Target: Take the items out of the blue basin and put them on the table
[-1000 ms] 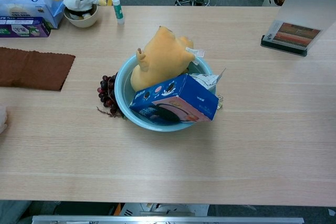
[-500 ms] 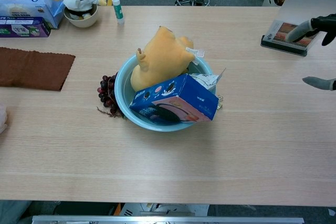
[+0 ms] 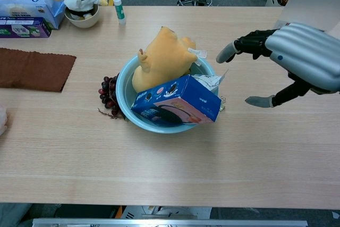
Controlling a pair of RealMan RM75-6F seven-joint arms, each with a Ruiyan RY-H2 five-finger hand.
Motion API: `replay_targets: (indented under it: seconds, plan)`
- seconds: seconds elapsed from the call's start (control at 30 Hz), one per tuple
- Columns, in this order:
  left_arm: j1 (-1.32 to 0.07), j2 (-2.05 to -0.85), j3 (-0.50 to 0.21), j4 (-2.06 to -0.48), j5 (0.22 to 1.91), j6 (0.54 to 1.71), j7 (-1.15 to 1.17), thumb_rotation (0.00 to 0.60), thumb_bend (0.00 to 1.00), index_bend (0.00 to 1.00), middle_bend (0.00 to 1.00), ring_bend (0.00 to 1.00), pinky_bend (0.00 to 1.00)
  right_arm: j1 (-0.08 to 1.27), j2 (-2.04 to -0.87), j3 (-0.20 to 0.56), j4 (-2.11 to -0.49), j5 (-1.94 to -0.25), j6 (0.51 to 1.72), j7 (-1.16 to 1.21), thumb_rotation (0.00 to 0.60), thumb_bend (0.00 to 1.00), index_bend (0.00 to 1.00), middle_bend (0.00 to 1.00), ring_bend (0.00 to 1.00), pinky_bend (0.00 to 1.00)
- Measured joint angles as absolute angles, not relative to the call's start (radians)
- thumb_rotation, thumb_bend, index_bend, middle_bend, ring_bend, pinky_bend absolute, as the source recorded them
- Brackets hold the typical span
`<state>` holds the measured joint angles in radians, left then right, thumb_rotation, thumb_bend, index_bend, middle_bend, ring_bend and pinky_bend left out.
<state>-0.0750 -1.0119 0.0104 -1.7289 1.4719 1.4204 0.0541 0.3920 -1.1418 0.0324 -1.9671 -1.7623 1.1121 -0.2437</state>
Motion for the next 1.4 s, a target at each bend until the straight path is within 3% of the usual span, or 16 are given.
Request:
replay_targets:
  seconds: [0.57, 1.4]
  plan:
    - [-0.098, -1.010, 0.012, -1.738, 1.465, 1.376, 0.071, 0.600, 0.27, 0.19, 0.24, 0.23, 0.33, 0.444, -1.375, 0.068, -2.029, -1.572, 1.034, -0.560, 0.600, 0.01, 0.23, 0.29, 0.25, 0.39]
    - [-0.097, -1.003, 0.018, -1.764, 1.459, 1.372, 0.096, 0.600, 0.27, 0.19, 0.24, 0.23, 0.33, 0.525, -1.414, 0.046, -1.965, -1.600, 1.004, -0.485, 0.600, 0.01, 0.23, 0.29, 0.24, 0.39]
